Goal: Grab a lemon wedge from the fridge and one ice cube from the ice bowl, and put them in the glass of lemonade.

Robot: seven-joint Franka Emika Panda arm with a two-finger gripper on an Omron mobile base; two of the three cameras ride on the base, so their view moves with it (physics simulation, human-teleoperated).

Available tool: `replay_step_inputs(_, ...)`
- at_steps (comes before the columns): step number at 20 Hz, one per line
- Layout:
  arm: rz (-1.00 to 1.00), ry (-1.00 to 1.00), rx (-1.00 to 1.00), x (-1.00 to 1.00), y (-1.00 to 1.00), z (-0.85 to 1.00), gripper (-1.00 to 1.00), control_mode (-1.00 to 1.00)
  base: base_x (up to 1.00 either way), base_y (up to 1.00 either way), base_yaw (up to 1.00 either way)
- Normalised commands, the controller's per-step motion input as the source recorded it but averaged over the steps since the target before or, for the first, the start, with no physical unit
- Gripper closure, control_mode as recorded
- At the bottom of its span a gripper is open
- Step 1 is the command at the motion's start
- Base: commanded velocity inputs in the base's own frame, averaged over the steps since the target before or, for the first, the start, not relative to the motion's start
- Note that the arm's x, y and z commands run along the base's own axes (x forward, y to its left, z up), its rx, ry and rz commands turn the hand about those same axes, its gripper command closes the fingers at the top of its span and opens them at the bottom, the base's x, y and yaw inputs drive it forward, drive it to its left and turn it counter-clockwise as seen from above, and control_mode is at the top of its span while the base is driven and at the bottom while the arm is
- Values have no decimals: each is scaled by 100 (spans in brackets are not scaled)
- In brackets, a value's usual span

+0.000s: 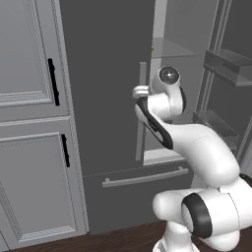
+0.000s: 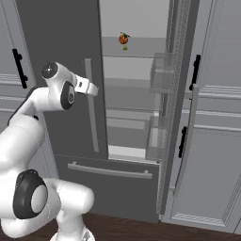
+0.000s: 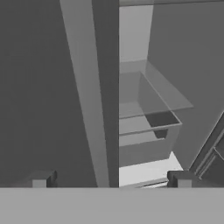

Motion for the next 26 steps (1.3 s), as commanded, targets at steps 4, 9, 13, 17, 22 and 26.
replay_step_inputs(4, 20, -11, 1, 24, 0, -34, -100, -100, 0, 0, 0)
replay_step_inputs(9, 20, -17, 2, 36, 0, -37, -100, -100, 0, 0, 0)
replay_step_inputs(13, 7, -4, 0, 76, 0, -13, -100, -100, 0, 0, 0)
replay_step_inputs(17, 0, 0, 0, 92, 0, -3, -100, -100, 0, 0, 0)
replay_step_inputs(22, 0, 0, 0, 100, 9, -7, -100, -100, 0, 0, 0)
replay_step_inputs(26, -5, 6, 0, 100, 39, -4, 100, -100, 0, 0, 0)
